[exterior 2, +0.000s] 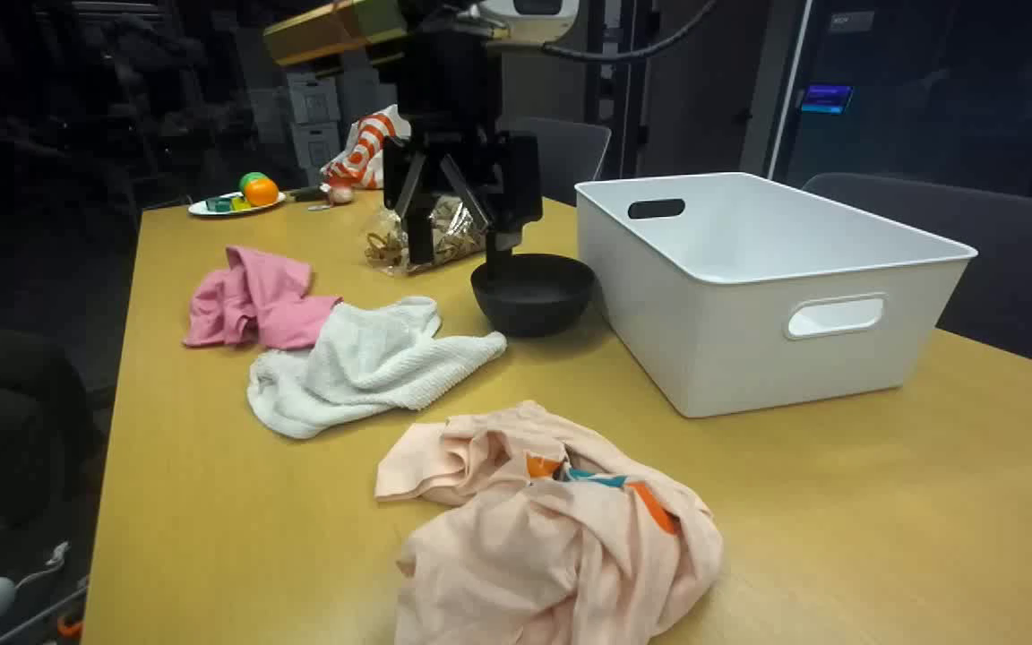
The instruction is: Put all the pieces of cloth into the white basket
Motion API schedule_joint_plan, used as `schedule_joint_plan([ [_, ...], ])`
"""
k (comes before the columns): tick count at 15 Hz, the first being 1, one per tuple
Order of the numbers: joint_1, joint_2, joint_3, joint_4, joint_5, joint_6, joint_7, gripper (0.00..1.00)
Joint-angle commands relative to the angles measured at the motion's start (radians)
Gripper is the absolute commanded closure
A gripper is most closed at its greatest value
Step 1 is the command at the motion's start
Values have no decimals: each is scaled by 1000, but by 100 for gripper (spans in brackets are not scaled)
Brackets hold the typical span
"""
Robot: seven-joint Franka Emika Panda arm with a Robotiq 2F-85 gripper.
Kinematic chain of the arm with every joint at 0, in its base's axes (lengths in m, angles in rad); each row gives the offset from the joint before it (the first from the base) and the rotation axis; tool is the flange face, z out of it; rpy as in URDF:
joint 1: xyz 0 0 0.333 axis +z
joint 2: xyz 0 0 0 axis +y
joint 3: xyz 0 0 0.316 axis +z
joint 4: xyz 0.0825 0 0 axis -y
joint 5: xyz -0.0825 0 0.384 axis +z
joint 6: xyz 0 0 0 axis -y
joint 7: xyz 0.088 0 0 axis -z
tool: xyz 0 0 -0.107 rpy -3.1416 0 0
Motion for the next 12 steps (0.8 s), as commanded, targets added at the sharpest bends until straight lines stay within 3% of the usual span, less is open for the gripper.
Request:
schedule_joint_plan([
  [1,11,0,-10,4,-3,-2,2,0],
  [12,2,9,-17,-5,-3,32,22,0],
])
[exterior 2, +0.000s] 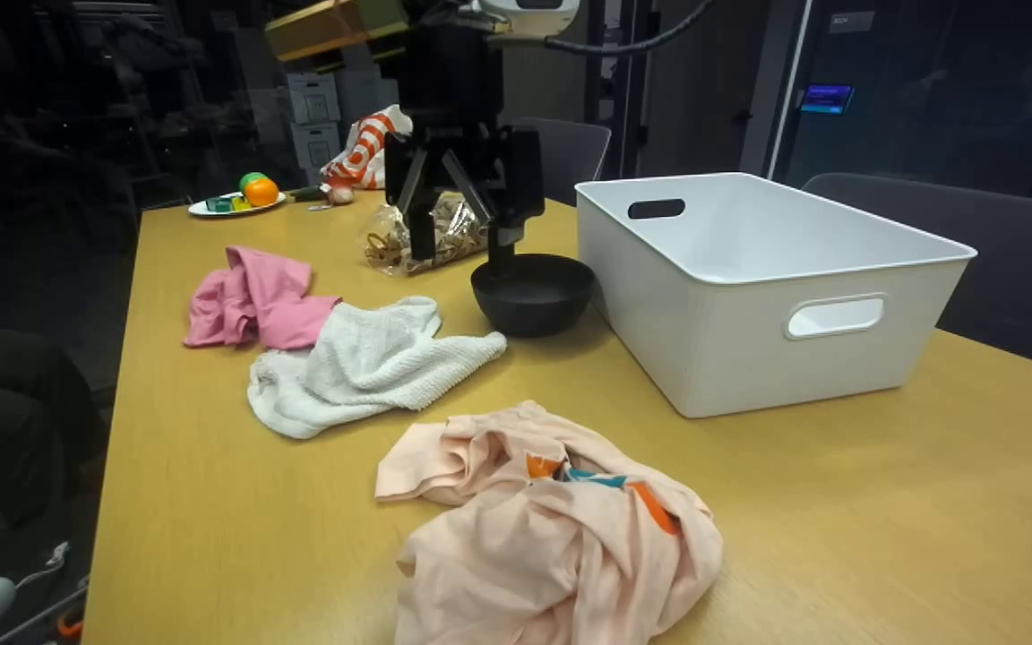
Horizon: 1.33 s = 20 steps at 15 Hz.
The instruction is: Put all the pieces of cloth into the white basket
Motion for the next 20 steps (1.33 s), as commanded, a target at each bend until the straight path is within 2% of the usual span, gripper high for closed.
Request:
schedule_joint_plan([
  [1,-7,21,-21,-16,-10,48,47,0],
  [5,-52,77,-61,-68,-15,125,148,0],
  [10,-111,214,-119,-130,-62,305,285,0],
  [14,-111,310,-151,-143,-49,407,316,0],
  [15,-106,326,-155,-141,-41,419,311,25],
  [16,-102,335,-157,-139,-38,424,316,26],
  [20,-89,329,-154,-126,-25,414,325,58],
])
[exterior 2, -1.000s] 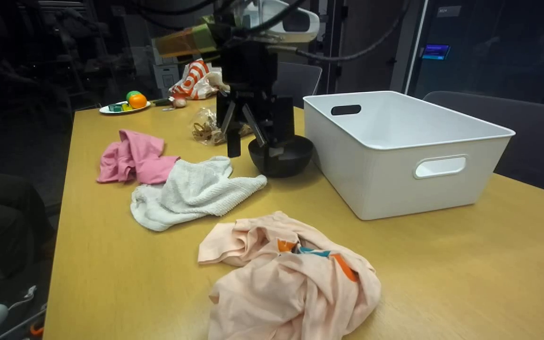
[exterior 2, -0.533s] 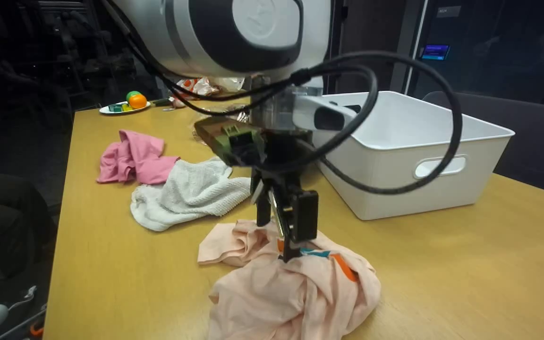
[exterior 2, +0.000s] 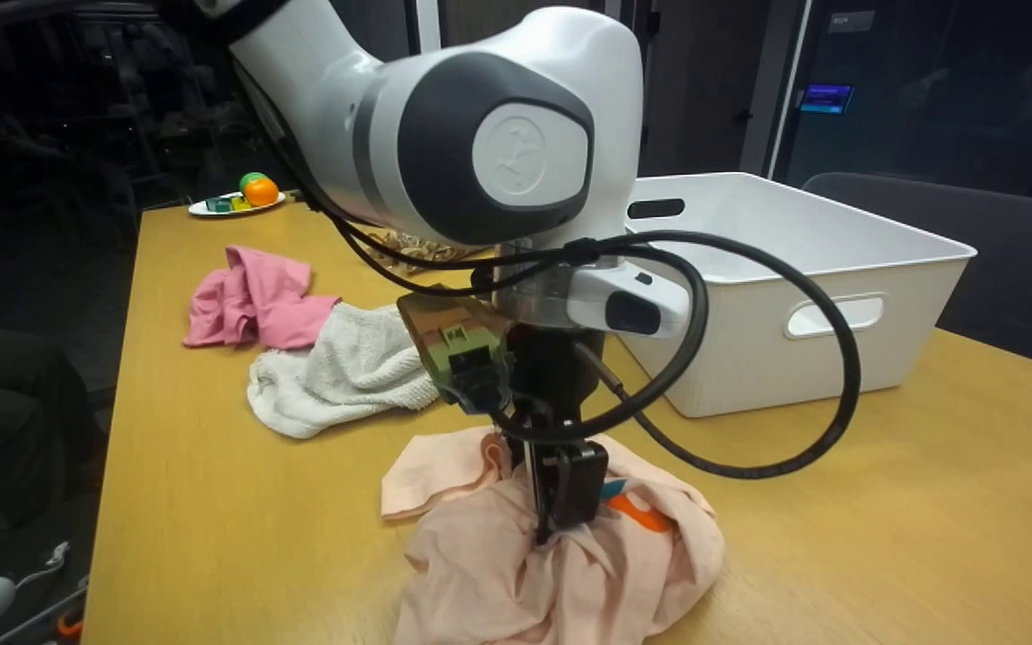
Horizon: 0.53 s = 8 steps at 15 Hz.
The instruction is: Put all the pieces of cloth into the white basket
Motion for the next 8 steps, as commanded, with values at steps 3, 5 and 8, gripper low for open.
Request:
schedule_joint_plan([
  [3,28,-29,-8,18,-17,-6,48,79],
  [5,32,-78,-9,24,-66,-17,72,95],
  [8,34,-159,1,26,-220,-14,164,94],
])
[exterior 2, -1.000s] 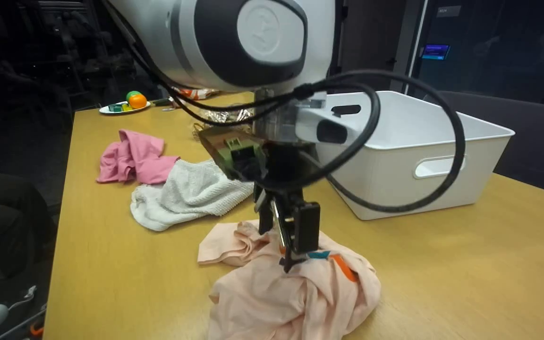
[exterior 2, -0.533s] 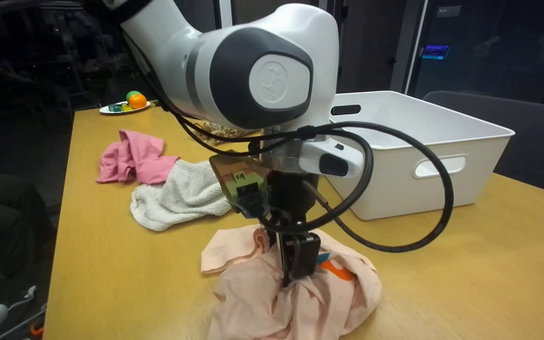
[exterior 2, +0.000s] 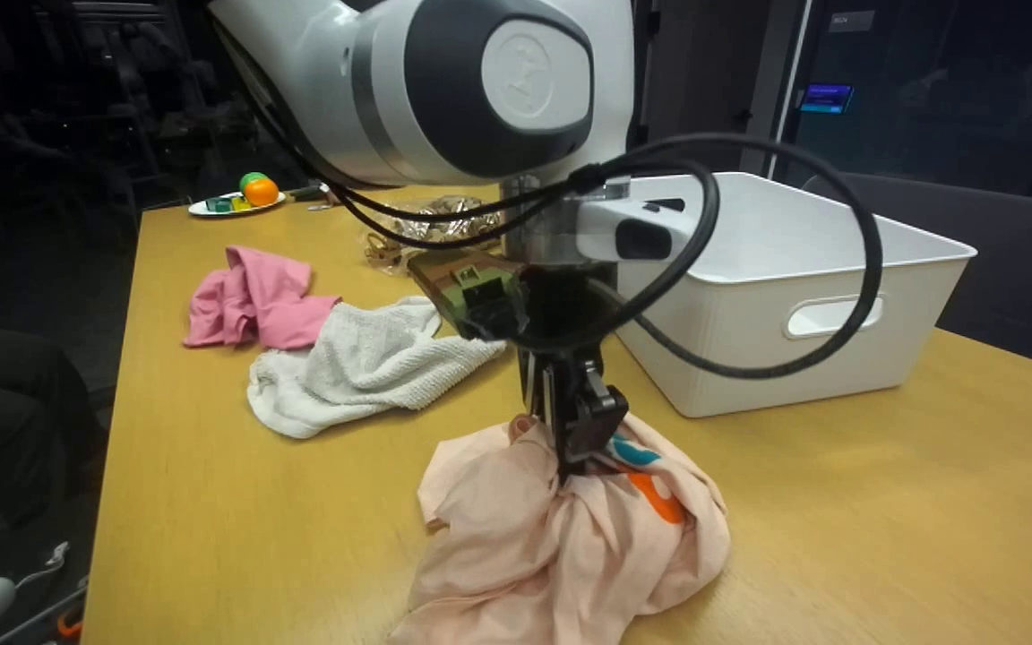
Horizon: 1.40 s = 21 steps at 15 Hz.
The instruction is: Put all the pieces of cloth into the white basket
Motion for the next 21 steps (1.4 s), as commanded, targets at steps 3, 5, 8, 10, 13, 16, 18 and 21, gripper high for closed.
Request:
schedule_joint_plan([
  [3,0,-193,35,3,-271,2,174,96],
  [5,-10,-242,67,22,-327,18,215,95],
  [8,-15,-262,116,93,-381,54,271,95],
  [10,-17,-240,148,162,-426,91,316,95],
  [13,-23,-184,184,276,-541,145,427,95],
  [16,-11,-108,205,393,-734,175,586,95],
  [18,12,-47,200,448,-884,185,695,95],
  [21,62,19,174,476,-877,177,743,60],
])
